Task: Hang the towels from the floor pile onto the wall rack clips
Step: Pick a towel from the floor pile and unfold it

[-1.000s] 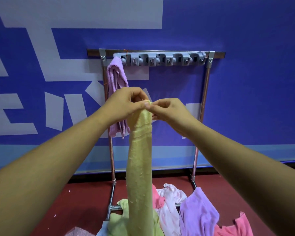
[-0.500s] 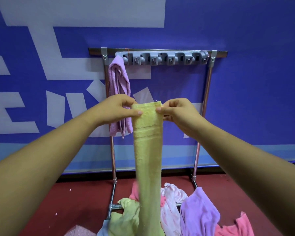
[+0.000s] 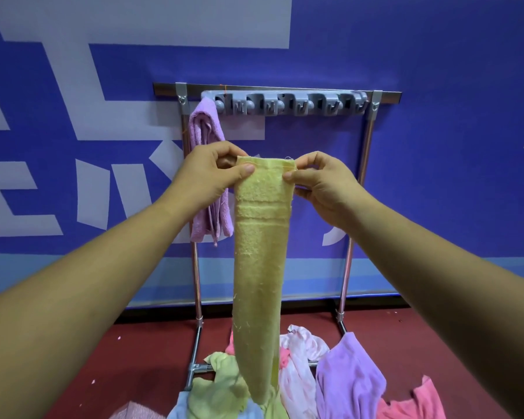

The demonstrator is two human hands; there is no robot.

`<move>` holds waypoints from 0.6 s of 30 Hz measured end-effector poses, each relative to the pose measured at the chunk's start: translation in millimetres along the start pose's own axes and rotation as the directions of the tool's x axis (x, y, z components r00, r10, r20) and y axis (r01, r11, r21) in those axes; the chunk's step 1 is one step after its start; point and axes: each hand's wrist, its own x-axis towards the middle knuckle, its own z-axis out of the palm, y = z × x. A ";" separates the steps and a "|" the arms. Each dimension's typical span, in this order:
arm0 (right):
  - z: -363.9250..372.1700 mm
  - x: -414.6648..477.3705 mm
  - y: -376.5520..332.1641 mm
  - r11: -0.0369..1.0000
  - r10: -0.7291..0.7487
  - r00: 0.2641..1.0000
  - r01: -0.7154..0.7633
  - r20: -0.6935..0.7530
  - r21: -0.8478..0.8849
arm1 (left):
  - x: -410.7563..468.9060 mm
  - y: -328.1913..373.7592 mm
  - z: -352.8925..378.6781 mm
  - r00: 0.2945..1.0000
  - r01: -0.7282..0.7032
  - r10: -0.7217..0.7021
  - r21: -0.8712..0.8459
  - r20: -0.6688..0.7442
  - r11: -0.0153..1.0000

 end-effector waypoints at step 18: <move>10.5 10.5 -27.4 0.915 0.001 0.967 0.103 0.256 -0.391 | -21.1 -22.8 6.0 0.959 0.198 -0.148 -0.198 0.241 0.960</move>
